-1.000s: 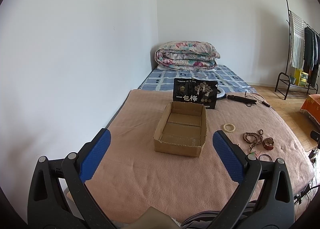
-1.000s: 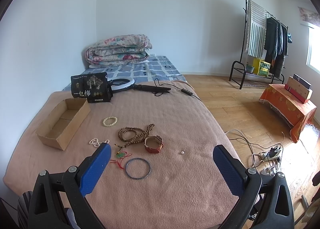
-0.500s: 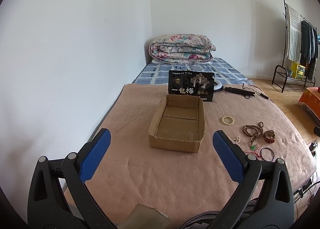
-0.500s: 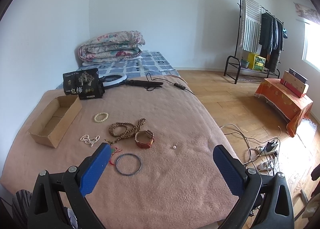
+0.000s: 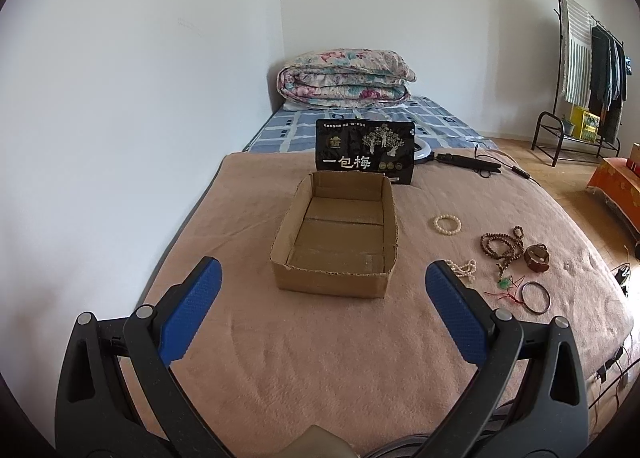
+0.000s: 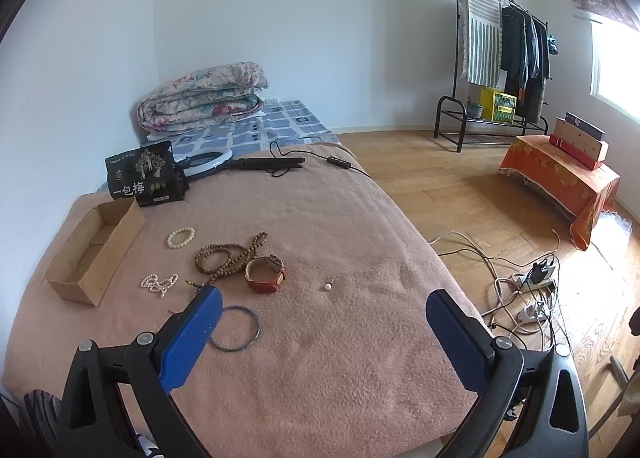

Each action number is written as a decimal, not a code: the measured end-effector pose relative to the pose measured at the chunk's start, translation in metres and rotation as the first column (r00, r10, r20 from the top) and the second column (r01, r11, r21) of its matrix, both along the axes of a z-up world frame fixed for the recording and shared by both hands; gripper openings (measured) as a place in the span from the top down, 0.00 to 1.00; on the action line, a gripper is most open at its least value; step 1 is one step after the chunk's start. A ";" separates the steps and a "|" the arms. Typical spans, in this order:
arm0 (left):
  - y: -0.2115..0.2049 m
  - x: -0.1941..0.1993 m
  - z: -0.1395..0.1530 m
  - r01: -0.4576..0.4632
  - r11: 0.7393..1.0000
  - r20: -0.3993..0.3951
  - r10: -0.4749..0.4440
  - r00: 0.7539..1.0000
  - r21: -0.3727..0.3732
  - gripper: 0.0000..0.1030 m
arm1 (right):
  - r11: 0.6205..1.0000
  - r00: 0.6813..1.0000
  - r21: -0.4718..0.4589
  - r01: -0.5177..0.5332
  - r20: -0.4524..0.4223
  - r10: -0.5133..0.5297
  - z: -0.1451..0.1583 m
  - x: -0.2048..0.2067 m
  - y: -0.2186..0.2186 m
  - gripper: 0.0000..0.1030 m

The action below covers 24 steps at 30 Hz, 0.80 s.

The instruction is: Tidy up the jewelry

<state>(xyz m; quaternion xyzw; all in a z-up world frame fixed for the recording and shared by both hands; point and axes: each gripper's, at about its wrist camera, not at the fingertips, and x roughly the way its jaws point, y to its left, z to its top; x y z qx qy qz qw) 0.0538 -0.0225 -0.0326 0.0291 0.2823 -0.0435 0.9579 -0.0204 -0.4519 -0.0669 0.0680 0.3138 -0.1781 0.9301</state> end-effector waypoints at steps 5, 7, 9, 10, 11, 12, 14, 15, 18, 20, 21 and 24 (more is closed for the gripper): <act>-0.010 0.008 -0.002 0.040 0.999 -0.002 -0.040 0.999 0.005 0.00 | 1.000 1.000 -0.010 0.003 -0.014 -0.003 -0.004 0.003 -0.005 0.00; -0.016 0.011 -0.003 0.059 0.998 -0.002 -0.059 0.998 0.010 0.00 | 1.000 1.000 -0.013 0.000 -0.015 0.000 -0.004 0.004 -0.007 0.00; -0.021 0.013 -0.004 0.074 0.997 -0.001 -0.074 0.997 0.014 0.00 | 1.000 1.000 -0.018 -0.003 -0.018 0.002 -0.005 0.006 -0.009 0.00; -0.024 0.014 -0.005 0.082 0.997 -0.002 -0.082 0.997 0.015 0.00 | 1.000 1.000 -0.021 -0.004 -0.020 0.003 -0.005 0.007 -0.009 0.00; -0.026 0.016 -0.006 0.087 0.996 -0.003 -0.087 0.996 0.016 0.00 | 1.000 1.000 -0.023 -0.006 -0.022 0.005 -0.006 0.008 -0.010 0.00; -0.029 0.017 -0.006 0.092 0.996 -0.004 -0.092 0.996 0.017 0.00 | 1.000 1.000 -0.024 -0.008 -0.024 0.008 -0.007 0.009 -0.011 0.00; -0.033 0.020 -0.008 0.101 0.995 -0.006 -0.101 0.995 0.019 0.00 | 1.000 0.999 -0.024 -0.015 -0.031 0.014 -0.007 0.011 -0.013 0.00; -0.035 0.022 -0.009 0.104 0.994 -0.007 -0.104 0.995 0.020 0.00 | 1.000 0.999 -0.025 -0.018 -0.032 0.017 -0.008 0.012 -0.013 0.00; -0.041 0.026 -0.011 0.118 0.993 -0.010 -0.118 0.993 0.014 0.00 | 0.999 0.999 -0.028 -0.026 -0.040 0.025 -0.010 0.014 -0.015 0.00; -0.044 0.030 -0.013 0.125 0.992 -0.017 -0.125 0.992 0.009 0.00 | 0.999 0.999 -0.024 -0.032 -0.045 0.031 -0.011 0.016 -0.017 0.00; -0.047 0.031 -0.014 0.129 0.992 -0.018 -0.129 0.991 0.006 0.00 | 0.999 0.998 -0.021 -0.034 -0.047 0.033 -0.012 0.016 -0.018 0.00; -0.054 0.035 -0.016 0.149 0.989 -0.023 -0.149 0.989 0.004 0.00 | 0.999 0.998 -0.008 -0.046 -0.048 0.046 -0.015 0.019 -0.020 0.00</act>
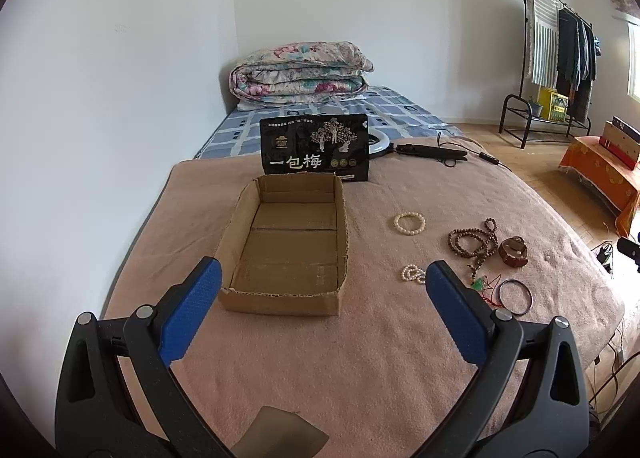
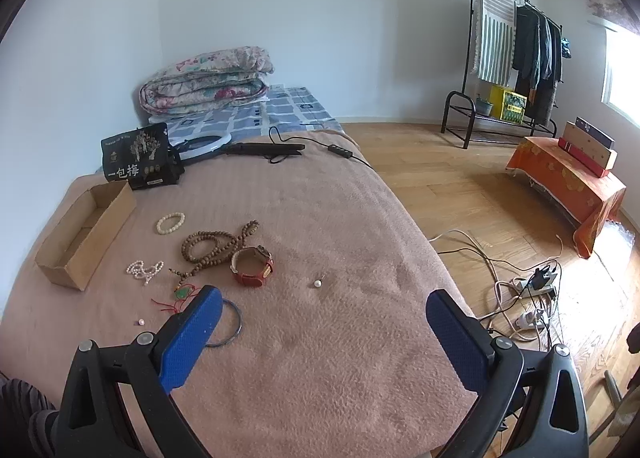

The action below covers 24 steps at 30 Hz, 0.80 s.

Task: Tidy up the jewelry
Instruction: 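Close the left tool on the pearl necklace while the right tool reaches the red-strap watch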

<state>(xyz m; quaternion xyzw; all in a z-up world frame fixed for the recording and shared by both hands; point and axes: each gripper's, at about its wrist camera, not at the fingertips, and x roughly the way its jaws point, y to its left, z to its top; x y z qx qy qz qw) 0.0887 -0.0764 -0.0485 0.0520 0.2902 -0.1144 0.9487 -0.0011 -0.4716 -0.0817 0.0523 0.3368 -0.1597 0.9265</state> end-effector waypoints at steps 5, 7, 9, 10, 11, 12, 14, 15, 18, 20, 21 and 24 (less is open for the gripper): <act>-0.018 0.006 -0.003 0.045 0.999 -0.010 -0.045 0.999 0.010 0.00 | 0.999 0.999 0.005 -0.034 -0.009 0.034 -0.006 0.009 0.000 0.00; -0.025 0.009 -0.006 0.059 0.998 -0.017 -0.059 0.998 0.012 0.00 | 0.999 0.999 0.015 -0.046 -0.011 0.046 -0.009 0.014 -0.001 0.00; -0.033 0.014 -0.009 0.077 0.997 -0.028 -0.076 0.997 0.013 0.00 | 0.998 0.998 0.028 -0.053 -0.012 0.054 -0.011 0.018 -0.003 0.00; -0.037 0.015 -0.011 0.092 0.996 -0.034 -0.091 0.995 0.010 0.00 | 0.998 0.998 0.033 -0.059 -0.014 0.060 -0.013 0.020 -0.003 0.00; -0.041 0.017 -0.013 0.106 0.994 -0.039 -0.106 0.994 0.009 0.00 | 0.997 0.998 0.034 -0.064 -0.015 0.065 -0.014 0.023 -0.003 0.00; -0.046 0.019 -0.015 0.118 0.993 -0.044 -0.118 0.992 0.010 0.00 | 0.997 0.998 0.033 -0.067 -0.019 0.068 -0.015 0.024 -0.004 0.00; -0.057 0.023 -0.020 0.147 0.989 -0.057 -0.146 0.988 0.010 0.00 | 0.996 0.996 0.035 -0.078 -0.027 0.079 -0.019 0.031 -0.006 0.00; -0.063 0.026 -0.022 0.161 0.987 -0.065 -0.160 0.985 0.010 0.00 | 0.996 0.996 0.041 -0.082 -0.030 0.083 -0.021 0.033 -0.007 0.00; -0.081 0.035 -0.031 0.202 0.979 -0.088 -0.201 0.976 0.002 0.00 | 0.992 0.994 0.074 -0.099 -0.039 0.102 -0.027 0.044 -0.012 0.00; -0.092 0.043 -0.037 0.224 0.975 -0.112 -0.223 0.968 -0.006 0.05 | 0.989 0.992 0.090 -0.114 -0.047 0.119 -0.032 0.053 -0.014 0.01; -0.098 0.047 -0.039 0.235 0.972 -0.122 -0.235 0.964 -0.011 0.05 | 0.988 0.991 0.095 -0.122 -0.052 0.127 -0.034 0.057 -0.014 0.03; -0.113 0.058 -0.049 0.263 0.965 -0.141 -0.263 0.954 -0.021 0.07 | 0.982 0.984 0.115 -0.152 -0.076 0.161 -0.044 0.075 -0.014 0.06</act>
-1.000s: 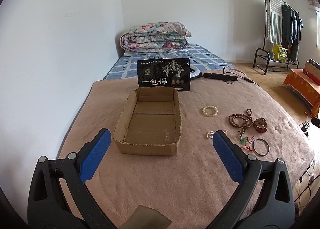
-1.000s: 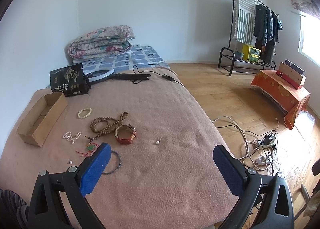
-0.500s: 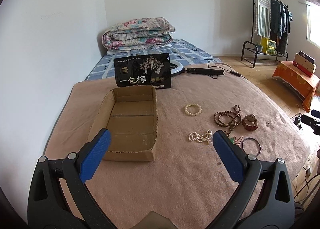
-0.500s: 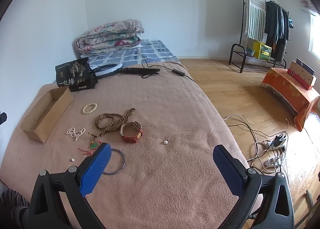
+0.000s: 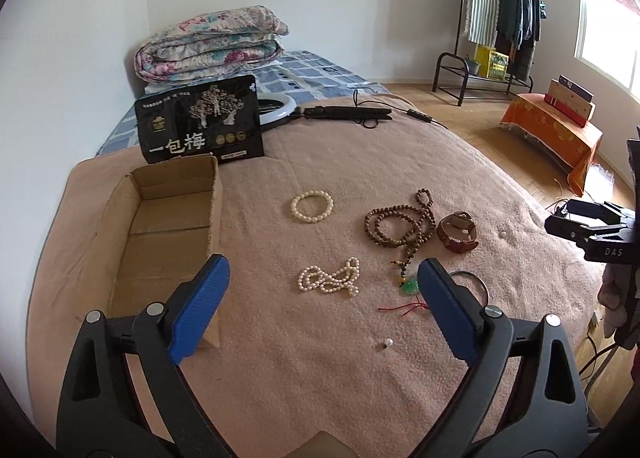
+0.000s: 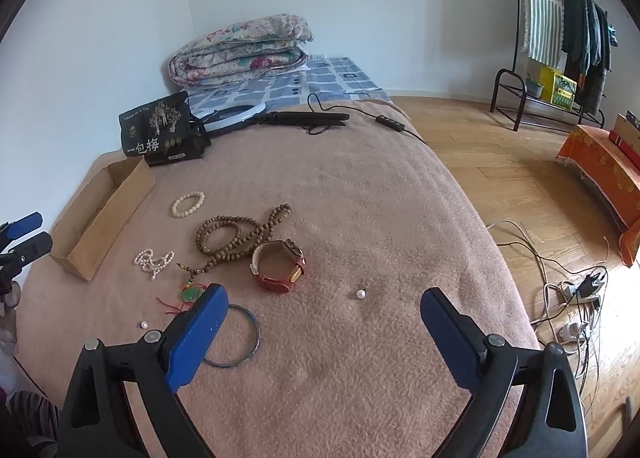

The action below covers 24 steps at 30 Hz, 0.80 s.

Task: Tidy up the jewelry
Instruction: 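Close the left tool on the pearl necklace while the right tool reaches the red-strap watch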

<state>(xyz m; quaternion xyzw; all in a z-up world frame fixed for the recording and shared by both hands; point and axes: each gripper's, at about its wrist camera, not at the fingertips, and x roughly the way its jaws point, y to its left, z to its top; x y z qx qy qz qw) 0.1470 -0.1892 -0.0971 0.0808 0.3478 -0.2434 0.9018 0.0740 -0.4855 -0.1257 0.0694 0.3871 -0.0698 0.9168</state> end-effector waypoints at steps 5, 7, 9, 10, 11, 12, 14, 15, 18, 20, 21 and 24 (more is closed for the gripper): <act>-0.021 0.021 -0.027 0.032 0.999 -0.069 -0.030 0.997 0.018 0.16 | 0.996 0.997 0.076 -0.041 -0.055 0.045 -0.022 0.030 -0.001 0.13; -0.026 0.029 -0.040 0.039 0.999 -0.101 -0.036 0.994 0.025 0.17 | 0.995 0.995 0.089 -0.052 -0.082 0.059 -0.031 0.042 0.001 0.19; -0.031 0.036 -0.052 0.041 0.999 -0.126 -0.037 0.991 0.031 0.17 | 0.994 0.992 0.092 -0.062 -0.102 0.071 -0.039 0.052 0.003 0.19; -0.033 0.040 -0.058 0.042 0.998 -0.137 -0.037 0.990 0.036 0.17 | 0.993 0.991 0.095 -0.064 -0.112 0.075 -0.042 0.056 0.003 0.20; -0.034 0.043 -0.064 0.040 0.998 -0.146 -0.033 0.989 0.046 0.17 | 0.993 0.990 0.098 -0.066 -0.120 0.078 -0.046 0.060 0.003 0.21; -0.036 0.047 -0.070 0.038 0.998 -0.159 -0.029 0.987 0.052 0.18 | 0.993 0.988 0.100 -0.067 -0.131 0.080 -0.050 0.064 0.003 0.24; -0.040 0.054 -0.082 0.041 0.997 -0.182 -0.030 0.983 0.057 0.22 | 0.992 0.986 0.109 -0.058 -0.149 0.074 -0.057 0.072 0.000 0.27; -0.042 0.057 -0.087 0.039 0.997 -0.189 -0.026 0.982 0.066 0.22 | 0.992 0.985 0.116 -0.052 -0.156 0.070 -0.061 0.075 -0.002 0.28; -0.047 0.065 -0.099 0.032 0.996 -0.202 -0.015 0.979 0.083 0.22 | 0.988 0.983 0.148 -0.042 -0.169 0.067 -0.067 0.082 -0.006 0.32; -0.048 0.068 -0.105 0.022 0.996 -0.214 -0.003 0.977 0.088 0.22 | 0.987 0.982 0.156 -0.039 -0.178 0.067 -0.071 0.086 -0.008 0.34; -0.048 0.070 -0.108 0.021 0.996 -0.220 -0.001 0.976 0.088 0.22 | 0.987 0.981 0.156 -0.037 -0.184 0.066 -0.074 0.088 -0.008 0.35; -0.049 0.074 -0.116 0.017 0.994 -0.222 0.008 0.975 0.109 0.22 | 0.986 0.978 0.162 -0.040 -0.196 0.072 -0.078 0.094 -0.006 0.39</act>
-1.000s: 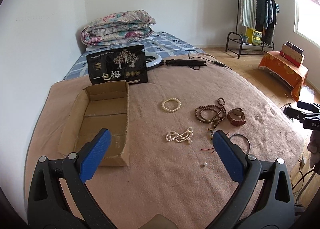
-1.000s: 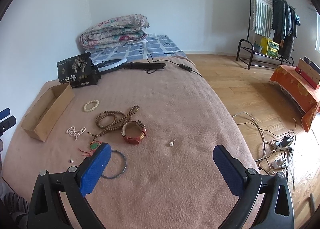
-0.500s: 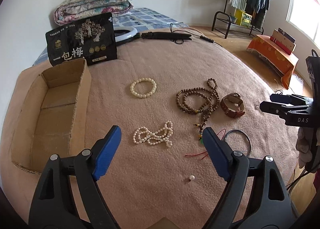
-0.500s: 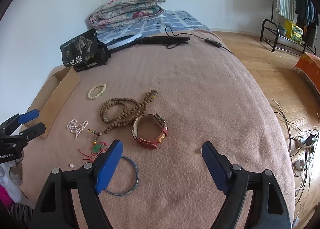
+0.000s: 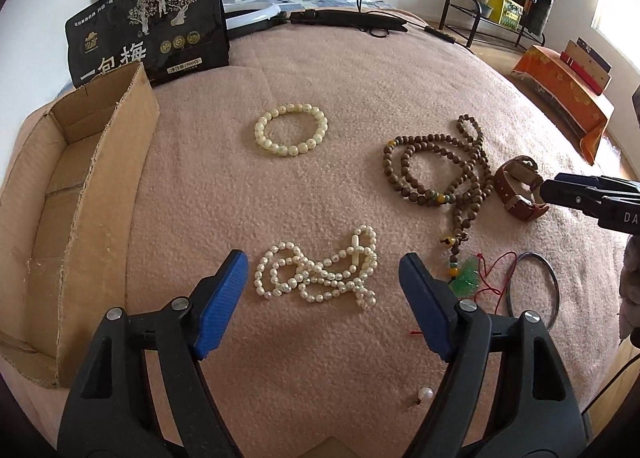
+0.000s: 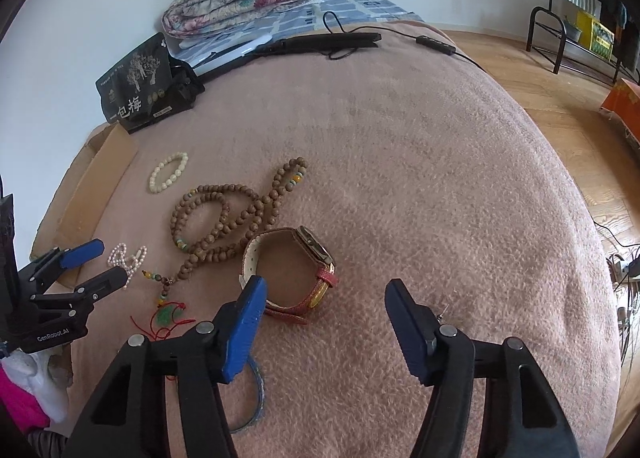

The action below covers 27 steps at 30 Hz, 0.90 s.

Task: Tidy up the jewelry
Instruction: 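Close the left tool on the pearl necklace while the right tool reaches the red-strap watch, then carry the pearl necklace in the left tool over the box while the right tool grasps the watch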

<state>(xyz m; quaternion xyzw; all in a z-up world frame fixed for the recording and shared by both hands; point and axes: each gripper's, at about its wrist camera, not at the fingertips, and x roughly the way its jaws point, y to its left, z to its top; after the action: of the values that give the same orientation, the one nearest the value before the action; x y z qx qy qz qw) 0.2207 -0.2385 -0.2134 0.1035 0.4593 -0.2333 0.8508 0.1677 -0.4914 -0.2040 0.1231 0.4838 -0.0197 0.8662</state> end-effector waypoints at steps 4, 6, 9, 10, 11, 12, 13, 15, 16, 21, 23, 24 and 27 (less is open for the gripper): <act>-0.001 0.006 -0.011 -0.008 1.000 -0.012 0.008 1.000 0.018 0.22 | 1.000 1.000 -0.005 -0.011 -0.012 0.011 -0.005 0.008 0.005 0.41; -0.002 0.008 -0.015 -0.012 0.999 -0.011 0.012 1.000 0.029 0.23 | 1.000 1.000 -0.012 -0.015 -0.018 0.015 -0.007 0.010 0.006 0.42; -0.002 0.009 -0.015 -0.020 1.000 -0.007 0.020 1.000 0.020 0.26 | 1.000 1.000 -0.023 -0.016 -0.027 0.016 -0.010 0.017 0.008 0.44; -0.001 0.009 -0.015 -0.023 1.000 -0.005 0.023 1.000 0.020 0.29 | 1.000 0.999 -0.025 -0.018 -0.029 0.017 -0.011 0.018 0.008 0.45; -0.001 0.009 -0.015 -0.027 0.999 -0.002 0.027 1.000 0.019 0.32 | 0.999 0.999 -0.028 -0.019 -0.032 0.018 -0.012 0.019 0.009 0.46; -0.001 0.009 -0.015 -0.027 0.999 -0.001 0.027 1.000 0.017 0.34 | 0.999 0.999 -0.031 -0.020 -0.034 0.019 -0.013 0.021 0.009 0.46; -0.001 0.009 -0.014 -0.027 1.000 0.000 0.027 1.000 0.015 0.38 | 0.999 0.999 -0.035 -0.021 -0.038 0.019 -0.013 0.022 0.009 0.47; -0.001 0.009 -0.014 -0.025 1.000 0.000 0.025 1.000 0.010 0.45 | 0.999 0.999 -0.045 -0.021 -0.043 0.019 -0.014 0.024 0.010 0.49; 0.000 0.009 -0.013 -0.025 1.000 0.000 0.025 1.000 0.006 0.50 | 0.999 0.999 -0.050 -0.021 -0.047 0.019 -0.015 0.024 0.011 0.51; 0.001 0.010 -0.011 -0.028 1.000 -0.008 0.028 1.000 -0.014 0.74 | 0.996 0.998 -0.086 -0.024 -0.064 0.019 -0.017 0.029 0.015 0.61; 0.001 0.010 -0.011 -0.024 0.999 -0.015 0.023 1.000 -0.022 0.85 | 0.995 0.998 -0.096 -0.024 -0.067 0.017 -0.017 0.030 0.016 0.68; 0.001 0.010 -0.010 -0.023 0.999 -0.019 0.022 1.000 -0.026 0.87 | 0.995 0.998 -0.096 -0.025 -0.067 0.018 -0.018 0.030 0.017 0.73; 0.003 0.009 -0.008 -0.026 0.999 -0.028 0.025 0.999 -0.045 0.90 | 0.995 0.998 -0.095 -0.023 -0.066 0.017 -0.017 0.029 0.018 0.81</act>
<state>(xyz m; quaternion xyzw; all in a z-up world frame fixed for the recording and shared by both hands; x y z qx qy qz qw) 0.2298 -0.2357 -0.2217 0.0749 0.4670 -0.2341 0.8494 0.1970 -0.4736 -0.2213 0.0756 0.5116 -0.0381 0.8551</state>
